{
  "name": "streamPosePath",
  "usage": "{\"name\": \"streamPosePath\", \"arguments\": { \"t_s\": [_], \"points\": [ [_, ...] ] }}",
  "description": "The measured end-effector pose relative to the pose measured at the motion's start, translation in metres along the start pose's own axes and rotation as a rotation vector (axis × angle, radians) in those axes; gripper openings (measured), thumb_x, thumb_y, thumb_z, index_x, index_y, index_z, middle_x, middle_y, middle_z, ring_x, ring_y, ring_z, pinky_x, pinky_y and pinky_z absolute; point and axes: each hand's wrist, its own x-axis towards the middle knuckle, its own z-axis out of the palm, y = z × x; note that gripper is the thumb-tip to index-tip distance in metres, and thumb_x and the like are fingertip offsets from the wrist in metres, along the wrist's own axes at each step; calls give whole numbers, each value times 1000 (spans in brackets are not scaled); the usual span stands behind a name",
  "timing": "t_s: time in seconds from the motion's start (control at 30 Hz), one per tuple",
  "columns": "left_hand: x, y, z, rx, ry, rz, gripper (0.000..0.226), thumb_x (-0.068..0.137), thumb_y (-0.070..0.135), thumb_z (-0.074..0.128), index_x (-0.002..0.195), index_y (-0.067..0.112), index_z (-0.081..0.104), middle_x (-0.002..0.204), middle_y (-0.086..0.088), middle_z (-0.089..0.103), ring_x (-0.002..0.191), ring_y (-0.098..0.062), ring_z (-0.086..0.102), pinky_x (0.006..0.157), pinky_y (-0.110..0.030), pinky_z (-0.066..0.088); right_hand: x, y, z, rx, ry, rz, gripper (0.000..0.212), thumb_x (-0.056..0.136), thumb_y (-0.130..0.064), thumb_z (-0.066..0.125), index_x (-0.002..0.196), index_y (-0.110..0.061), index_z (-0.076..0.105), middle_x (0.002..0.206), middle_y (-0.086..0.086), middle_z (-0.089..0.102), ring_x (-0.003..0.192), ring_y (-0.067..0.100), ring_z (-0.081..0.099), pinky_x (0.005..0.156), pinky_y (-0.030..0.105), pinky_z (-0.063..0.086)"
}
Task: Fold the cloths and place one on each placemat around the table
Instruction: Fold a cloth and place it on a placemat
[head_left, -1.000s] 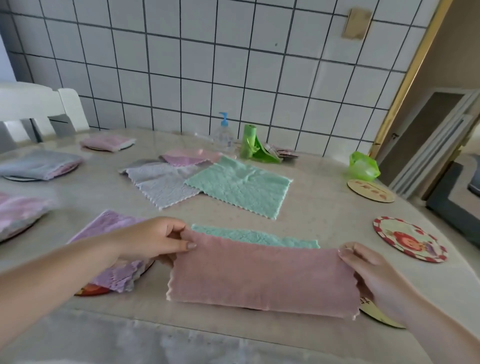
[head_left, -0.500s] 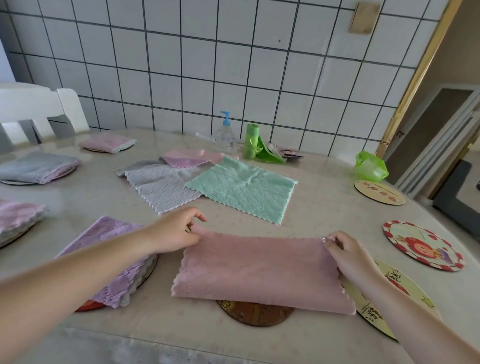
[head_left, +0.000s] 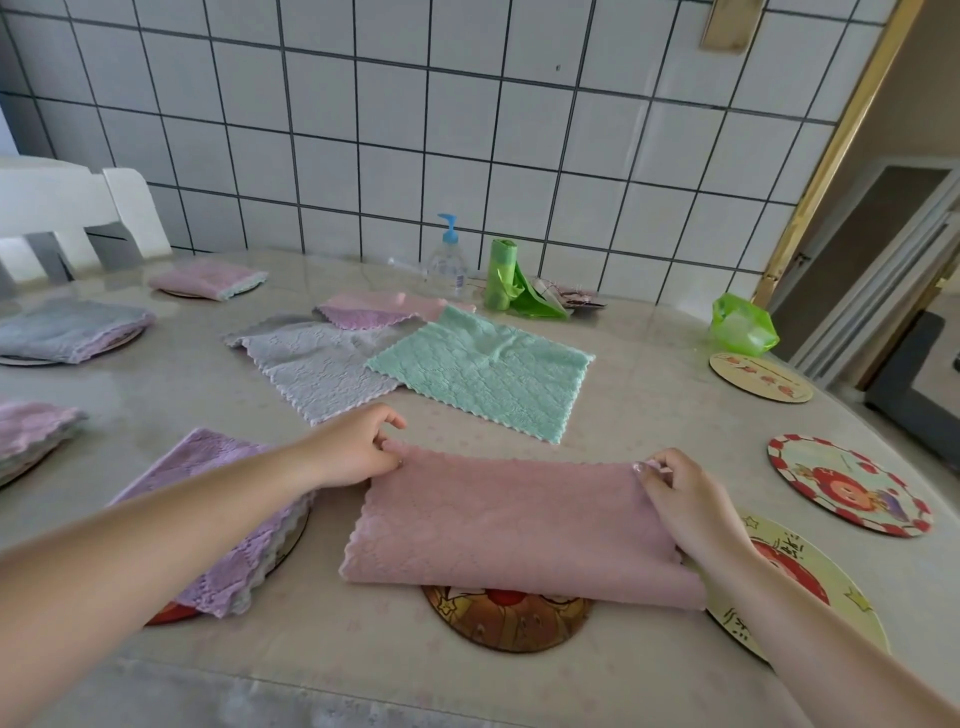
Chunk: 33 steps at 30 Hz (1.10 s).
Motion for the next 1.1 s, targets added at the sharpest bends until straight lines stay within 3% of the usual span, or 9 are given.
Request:
{"name": "streamPosePath", "arguments": {
  "t_s": [0.17,0.27,0.4,0.5,0.57,0.7,0.8,0.9,1.1],
  "points": [
    [5,0,-2,-15,-49,-79,53,86,27,62,133,20,38,93,6,54,77,-8,55,61,-21,41,5,1,1,-5,-4,31,9,91,-28,52,93,-21,58,86,-5,65,67,16,59,57,29,43],
    [3,1,-2,139,4,-74,59,86,30,62,137,17,36,118,-2,52,97,-14,53,85,-28,44,4,-2,-5,83,26,83,18,90,-29,52,107,-22,56,106,-4,62,84,14,59,67,28,43],
    [-13,35,20,137,153,119,48,89,32,57,133,16,46,136,-2,48,122,-16,47,107,-36,36,-7,-32,1,-73,13,-116,29,93,-30,49,119,-22,57,126,-2,54,109,15,55,82,29,42],
    [-27,71,52,116,137,246,33,93,29,47,125,26,55,129,5,55,116,-12,53,101,-31,41,-22,-62,26,-260,-172,-279,36,93,-33,45,127,-24,54,135,-4,49,122,16,48,99,33,39],
    [-29,79,75,193,148,336,38,91,31,33,120,30,57,123,6,59,114,-14,55,97,-33,43,-32,-69,46,-366,-230,-383,47,89,-42,31,131,-30,49,139,-9,46,128,15,43,105,37,35],
    [-28,68,97,335,152,308,59,90,45,12,138,26,40,146,5,39,137,-14,31,113,-35,22,-45,-56,63,-443,-213,-384,81,72,-58,-2,140,-32,34,148,-8,35,137,15,30,112,36,23],
    [-36,59,88,402,109,267,68,86,58,8,144,28,27,154,3,24,143,-16,17,117,-36,10,-46,-45,55,-491,-214,-344,90,66,-67,-5,143,-35,27,154,-8,25,142,12,19,115,40,16],
    [-41,50,74,424,67,194,89,67,66,-9,146,34,18,156,5,16,144,-15,10,117,-37,4,-48,-33,39,-563,-224,-324,93,67,-80,-6,145,-36,21,155,-10,19,143,10,12,117,42,13],
    [-59,36,64,463,23,133,94,64,75,-12,147,36,7,158,4,4,145,-13,-1,118,-38,0,-51,-3,13,-656,-241,-238,110,55,-81,-28,147,-36,11,157,-10,6,145,10,2,116,46,14]
  ]
}}
